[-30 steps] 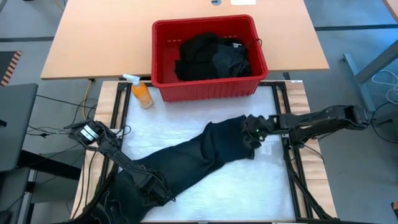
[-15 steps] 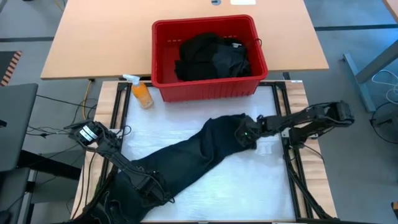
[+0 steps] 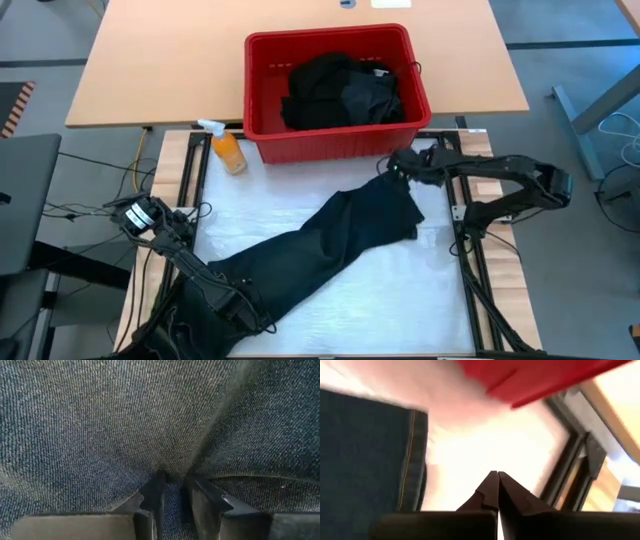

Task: Fold Laundry from Bin
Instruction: Fold the dark blue pants

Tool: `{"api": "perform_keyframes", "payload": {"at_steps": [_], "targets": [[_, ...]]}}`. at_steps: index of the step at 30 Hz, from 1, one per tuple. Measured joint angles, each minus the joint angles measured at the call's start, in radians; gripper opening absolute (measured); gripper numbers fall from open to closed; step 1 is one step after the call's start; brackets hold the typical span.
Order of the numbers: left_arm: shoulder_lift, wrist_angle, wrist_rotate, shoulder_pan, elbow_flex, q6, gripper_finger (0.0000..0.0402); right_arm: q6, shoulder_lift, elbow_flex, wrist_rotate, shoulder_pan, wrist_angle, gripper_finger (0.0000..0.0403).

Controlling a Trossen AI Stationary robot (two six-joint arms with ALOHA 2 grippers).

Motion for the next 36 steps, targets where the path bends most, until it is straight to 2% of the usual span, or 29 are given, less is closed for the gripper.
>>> {"api": "perform_keyframes", "payload": {"at_steps": [6, 11, 20, 22, 25, 28, 30, 32, 36], "targets": [[0.0, 0.0, -0.006, 0.001, 0.0, 0.007, 0.007, -0.151, -0.084, 0.023, -0.311, -0.001, 0.065, 0.0053], [0.0, 0.0, -0.007, 0.001, 0.0, 0.015, 0.007, -0.211, -0.014, 0.022, -0.371, -0.063, 0.09, 0.0105], [0.001, 0.007, -0.009, 0.001, 0.0, 0.01, 0.007, -0.2, 0.135, 0.022, -0.498, -0.22, 0.149, 0.0248], [0.001, 0.007, -0.009, 0.001, 0.0, 0.011, 0.007, -0.21, 0.158, 0.022, -0.548, -0.242, 0.175, 0.0267], [0.001, 0.007, -0.009, 0.002, 0.0, 0.014, 0.007, -0.22, 0.187, 0.022, -0.606, -0.259, 0.2, 0.0275], [0.001, 0.007, -0.01, 0.002, 0.0, 0.013, 0.007, -0.225, 0.21, 0.022, -0.616, -0.259, 0.2, 0.0261], [0.001, 0.007, -0.01, 0.002, 0.0, 0.01, 0.007, -0.24, 0.22, 0.022, -0.627, -0.254, 0.201, 0.023], [0.001, 0.007, -0.01, 0.002, 0.0, 0.009, 0.007, -0.265, 0.219, 0.022, -0.636, -0.249, 0.204, 0.0177], [0.001, 0.007, -0.01, 0.002, 0.0, 0.014, 0.007, -0.313, 0.177, 0.022, -0.653, -0.227, 0.233, 0.0036]]}}
